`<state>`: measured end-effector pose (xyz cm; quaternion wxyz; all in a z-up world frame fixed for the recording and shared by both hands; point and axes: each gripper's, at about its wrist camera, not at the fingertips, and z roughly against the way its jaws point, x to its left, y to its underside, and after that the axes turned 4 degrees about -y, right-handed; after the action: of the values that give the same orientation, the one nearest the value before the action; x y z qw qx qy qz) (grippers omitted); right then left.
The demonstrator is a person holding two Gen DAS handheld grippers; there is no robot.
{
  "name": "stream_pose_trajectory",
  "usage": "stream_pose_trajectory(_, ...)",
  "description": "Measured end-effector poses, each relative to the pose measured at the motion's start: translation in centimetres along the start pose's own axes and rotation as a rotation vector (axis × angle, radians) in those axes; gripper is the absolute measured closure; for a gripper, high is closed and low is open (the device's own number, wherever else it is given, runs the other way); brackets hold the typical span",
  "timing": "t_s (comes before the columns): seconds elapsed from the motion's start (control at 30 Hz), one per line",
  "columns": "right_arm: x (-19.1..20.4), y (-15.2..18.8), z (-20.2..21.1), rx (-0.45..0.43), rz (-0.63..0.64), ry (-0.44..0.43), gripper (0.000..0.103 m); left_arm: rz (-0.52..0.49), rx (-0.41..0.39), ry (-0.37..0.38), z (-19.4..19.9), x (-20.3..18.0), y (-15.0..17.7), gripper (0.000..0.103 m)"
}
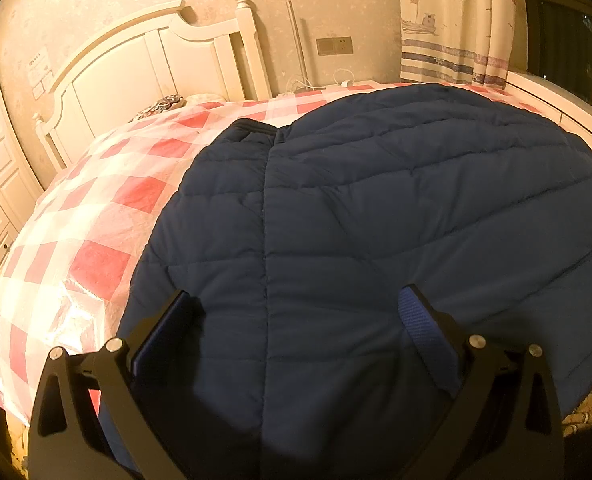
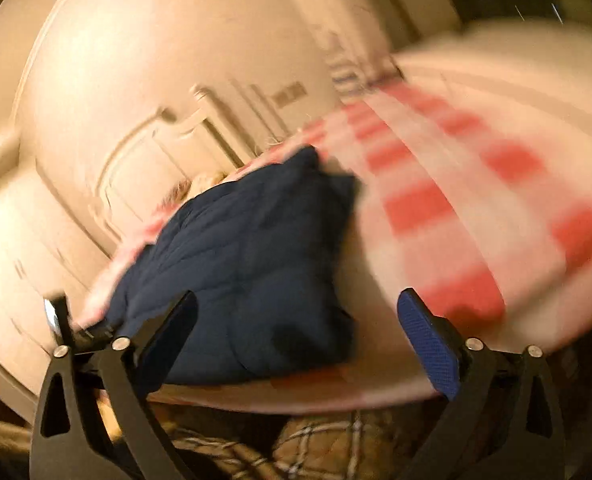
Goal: Fold large clothes
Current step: 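Grasp the jacket bundle edge with the right tool and lift it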
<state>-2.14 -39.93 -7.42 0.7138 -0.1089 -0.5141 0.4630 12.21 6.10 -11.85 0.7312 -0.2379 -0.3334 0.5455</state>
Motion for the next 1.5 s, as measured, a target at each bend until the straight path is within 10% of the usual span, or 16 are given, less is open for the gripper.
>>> stream_pose_trajectory(0.8,3.4,4.0,-3.8,0.215,-0.068,-0.071,0.020,0.001,-0.003,0.001,-0.3,0.2,-0.1,0.002)
stream_pose_trajectory(1.33,6.9,0.8,-12.3,0.121,-0.054,0.014,0.005,0.014,-0.012,-0.005,-0.2,-0.2,0.3,0.002)
stream_pose_trajectory(1.5,4.7,-0.1,-11.2,-0.019,-0.114,-0.122,0.052,0.027,0.081,0.065,0.7,0.3,-1.6,0.002)
